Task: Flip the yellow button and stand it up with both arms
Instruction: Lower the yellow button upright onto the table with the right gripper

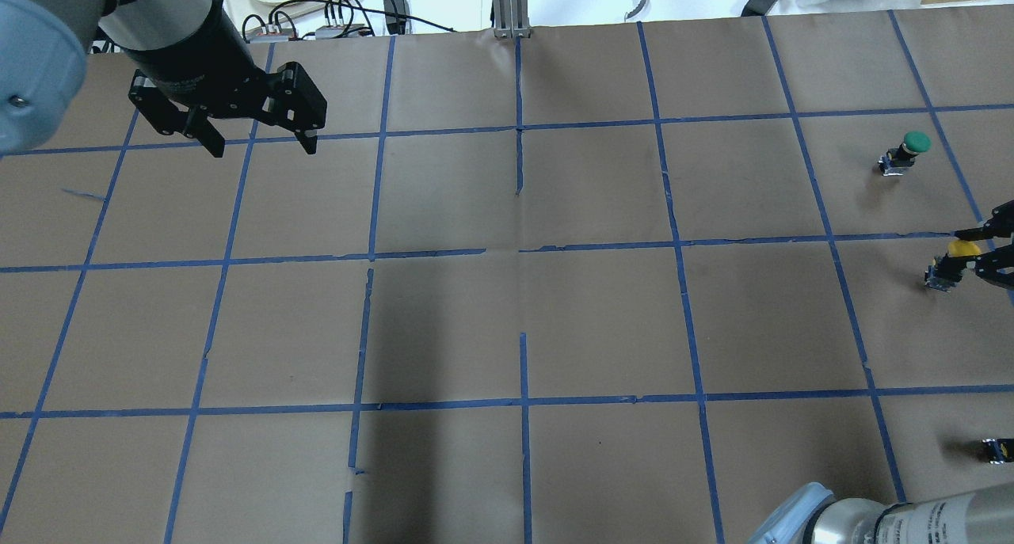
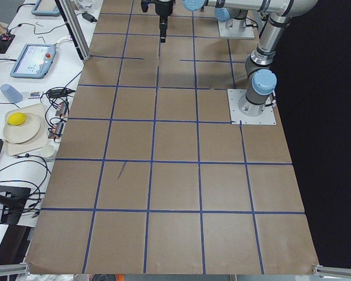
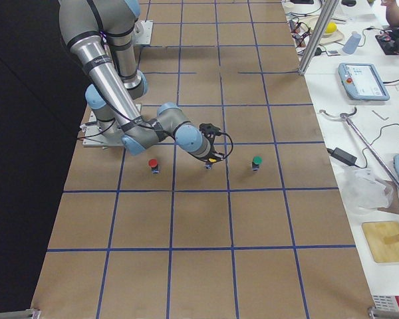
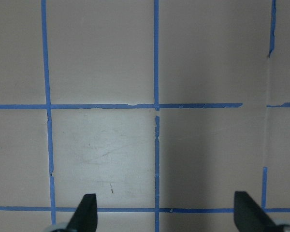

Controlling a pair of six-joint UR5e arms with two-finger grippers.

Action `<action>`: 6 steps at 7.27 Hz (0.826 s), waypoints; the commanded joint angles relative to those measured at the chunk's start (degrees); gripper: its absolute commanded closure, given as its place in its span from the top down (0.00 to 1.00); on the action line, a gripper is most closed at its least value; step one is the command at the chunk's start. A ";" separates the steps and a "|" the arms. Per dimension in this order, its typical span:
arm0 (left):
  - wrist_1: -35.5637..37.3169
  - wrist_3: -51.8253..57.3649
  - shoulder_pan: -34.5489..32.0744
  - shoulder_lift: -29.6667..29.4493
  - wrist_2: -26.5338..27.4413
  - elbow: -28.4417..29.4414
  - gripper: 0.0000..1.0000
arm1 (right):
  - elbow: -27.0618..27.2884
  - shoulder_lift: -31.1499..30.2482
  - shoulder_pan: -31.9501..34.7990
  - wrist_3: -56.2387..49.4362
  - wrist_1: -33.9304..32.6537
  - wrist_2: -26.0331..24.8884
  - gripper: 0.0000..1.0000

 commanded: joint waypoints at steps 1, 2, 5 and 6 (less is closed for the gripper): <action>0.06 0.04 -0.04 0.01 0.07 0.00 1.00 | 0.01 0.26 -0.21 -1.38 0.66 0.93 0.19; 0.06 -0.04 -0.04 0.44 -0.02 0.00 1.00 | 0.18 0.26 -0.21 -1.64 0.84 0.75 0.22; 0.06 -0.04 -0.04 0.53 -0.02 0.00 1.00 | 1.06 0.08 -0.47 -1.56 0.84 0.05 0.66; 0.06 -0.04 -0.04 0.62 -0.02 0.00 1.00 | 1.06 0.08 -0.47 -1.39 1.28 0.14 0.87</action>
